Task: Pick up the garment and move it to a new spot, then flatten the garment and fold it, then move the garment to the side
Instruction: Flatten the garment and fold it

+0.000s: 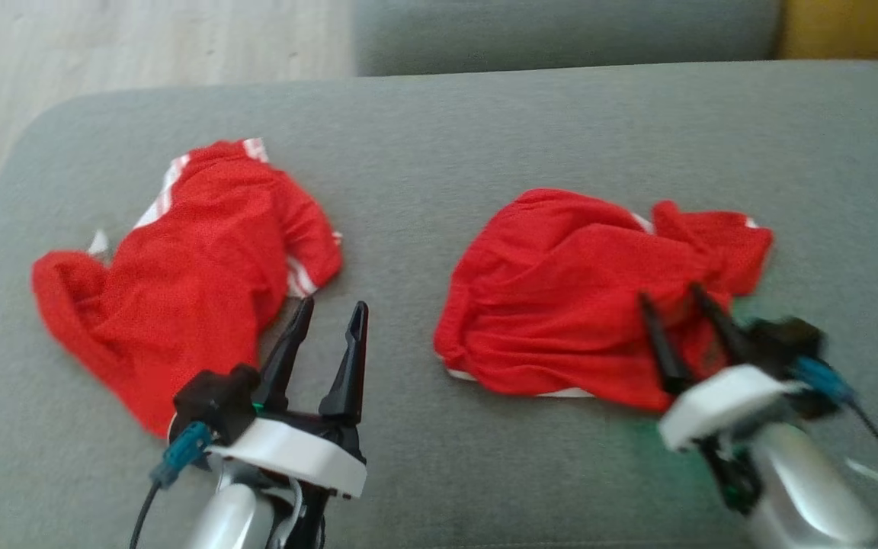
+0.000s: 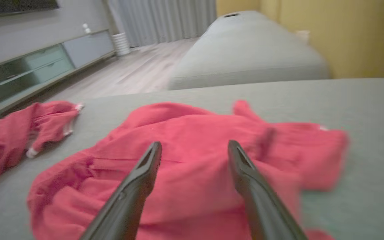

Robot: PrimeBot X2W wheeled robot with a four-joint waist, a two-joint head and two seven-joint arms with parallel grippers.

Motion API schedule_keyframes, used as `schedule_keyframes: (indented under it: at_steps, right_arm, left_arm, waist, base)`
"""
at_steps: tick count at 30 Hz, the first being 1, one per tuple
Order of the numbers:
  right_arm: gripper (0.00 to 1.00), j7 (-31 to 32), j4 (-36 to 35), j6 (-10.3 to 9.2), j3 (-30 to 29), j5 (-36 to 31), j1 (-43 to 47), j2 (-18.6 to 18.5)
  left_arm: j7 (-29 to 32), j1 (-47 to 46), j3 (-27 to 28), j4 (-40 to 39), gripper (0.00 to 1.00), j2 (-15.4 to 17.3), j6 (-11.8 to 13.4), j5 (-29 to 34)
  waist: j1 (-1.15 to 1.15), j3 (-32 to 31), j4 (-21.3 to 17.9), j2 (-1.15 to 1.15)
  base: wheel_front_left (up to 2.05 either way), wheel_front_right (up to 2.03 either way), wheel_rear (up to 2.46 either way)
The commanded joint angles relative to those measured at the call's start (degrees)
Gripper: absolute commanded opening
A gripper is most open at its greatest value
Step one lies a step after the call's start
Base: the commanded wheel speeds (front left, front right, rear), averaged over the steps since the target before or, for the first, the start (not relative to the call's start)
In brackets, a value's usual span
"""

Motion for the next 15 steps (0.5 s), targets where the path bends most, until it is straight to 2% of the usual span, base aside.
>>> schedule_keyframes:
  at_steps: [1, 4, 6, 15]
  right_arm:
    - [1.00, -0.9, -3.1, -0.04, -3.7, -2.4, 2.0, 0.3]
    - [1.00, -1.0, -5.5, -0.04, -11.8, -6.9, 6.5, 2.5]
    - [1.00, -0.4, -7.0, -0.04, -14.9, -9.2, 8.9, 4.0]
    - [1.00, 2.4, -13.2, -0.04, -18.7, -12.7, 10.5, 6.5]
  left_arm:
    - [-0.3, -1.1, 2.1, -1.7, 1.00, 0.1, -0.4, 0.4]
    - [-0.3, -1.5, 1.3, 0.2, 1.00, 0.1, -1.4, 0.9]
    - [-0.3, -1.9, 0.3, 2.7, 1.00, 0.1, -2.4, 1.9]
    - [-0.3, -5.9, -3.3, 12.8, 1.00, 0.7, -5.1, 5.3]
  waist:
    - [0.00, -0.5, -2.4, 0.00]
    - [0.00, -0.3, -4.0, 0.00]
    - [0.00, 0.0, -4.9, 0.00]
    - [0.00, 2.1, -7.9, 0.00]
  base:
    - [0.00, 0.00, 0.00]
    - [0.00, 0.00, 0.00]
    - [0.00, 0.00, 0.00]
    - [0.00, 0.00, 0.00]
